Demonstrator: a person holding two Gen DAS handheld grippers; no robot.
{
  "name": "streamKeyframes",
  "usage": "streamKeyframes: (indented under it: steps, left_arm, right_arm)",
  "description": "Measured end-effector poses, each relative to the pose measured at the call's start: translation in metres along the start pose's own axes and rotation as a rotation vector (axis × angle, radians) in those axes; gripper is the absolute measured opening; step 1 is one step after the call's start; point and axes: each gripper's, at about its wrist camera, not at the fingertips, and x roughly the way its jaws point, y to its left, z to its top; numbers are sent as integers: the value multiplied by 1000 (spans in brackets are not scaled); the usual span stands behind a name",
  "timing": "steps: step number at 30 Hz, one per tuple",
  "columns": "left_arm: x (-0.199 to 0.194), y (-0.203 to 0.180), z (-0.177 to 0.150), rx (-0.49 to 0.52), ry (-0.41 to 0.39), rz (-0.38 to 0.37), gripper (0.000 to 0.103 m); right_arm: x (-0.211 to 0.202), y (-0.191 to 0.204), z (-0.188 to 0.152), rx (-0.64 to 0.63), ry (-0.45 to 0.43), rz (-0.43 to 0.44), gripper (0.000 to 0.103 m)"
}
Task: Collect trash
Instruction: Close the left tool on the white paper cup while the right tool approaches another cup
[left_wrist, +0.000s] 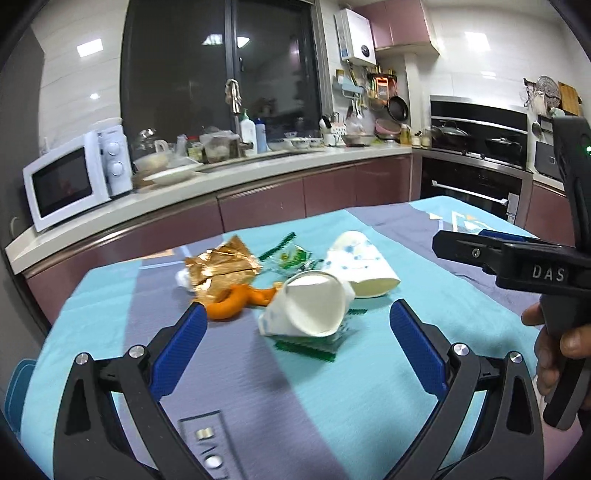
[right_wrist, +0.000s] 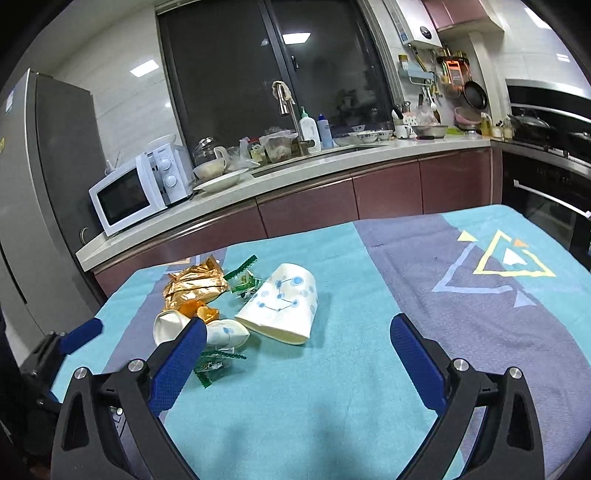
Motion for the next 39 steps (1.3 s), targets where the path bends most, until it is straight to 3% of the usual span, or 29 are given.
streamKeyframes:
  steps: [7, 12, 21, 27, 30, 39]
  left_arm:
    - [42, 11, 9, -36, 20, -13, 97]
    - [70, 17, 11, -100, 113, -55, 97]
    - [100, 31, 11, -171, 179, -87, 97]
    - [116, 40, 8, -235, 215, -110, 90]
    - [119, 43, 7, -249, 224, -112, 81]
    - [113, 50, 7, -277, 183, -110, 80]
  right_arm:
    - [17, -8, -1, 12, 39, 6, 96]
    - [28, -9, 0, 13, 57, 16, 96]
    - [41, -11, 1, 26, 81, 28, 96]
    - [43, -13, 2, 27, 87, 24, 96]
    - [44, -13, 1, 32, 89, 25, 96]
    - [51, -14, 5, 36, 105, 45, 96]
